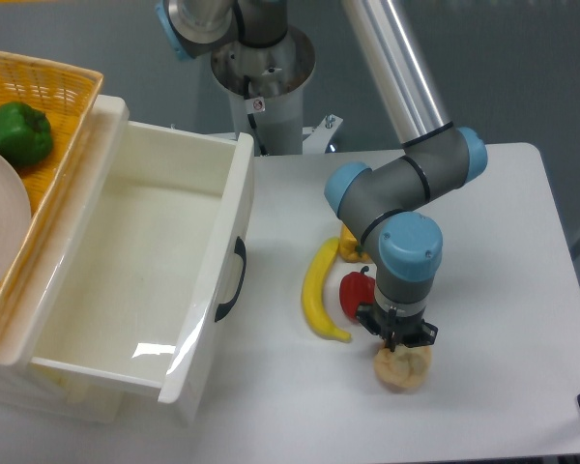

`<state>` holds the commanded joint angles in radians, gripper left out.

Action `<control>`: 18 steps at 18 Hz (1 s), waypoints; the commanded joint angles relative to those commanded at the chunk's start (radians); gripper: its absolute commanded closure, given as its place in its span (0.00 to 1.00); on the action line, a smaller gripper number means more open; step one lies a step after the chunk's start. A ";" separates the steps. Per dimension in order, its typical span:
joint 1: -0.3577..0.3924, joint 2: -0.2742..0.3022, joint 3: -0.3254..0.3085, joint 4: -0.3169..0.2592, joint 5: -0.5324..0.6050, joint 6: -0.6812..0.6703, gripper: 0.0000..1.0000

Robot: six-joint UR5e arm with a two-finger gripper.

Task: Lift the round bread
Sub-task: 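Lift the grasped bread roll up off the table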

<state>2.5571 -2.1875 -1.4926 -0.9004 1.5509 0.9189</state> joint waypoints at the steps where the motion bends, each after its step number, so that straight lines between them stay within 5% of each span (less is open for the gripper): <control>1: 0.005 0.000 0.005 0.000 -0.005 0.002 1.00; 6: 0.026 0.006 0.052 -0.034 -0.012 0.082 1.00; 14: 0.066 -0.001 0.236 -0.359 -0.005 0.310 1.00; 18: 0.084 -0.005 0.299 -0.457 0.027 0.434 1.00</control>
<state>2.6414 -2.1921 -1.1935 -1.3574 1.5783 1.3528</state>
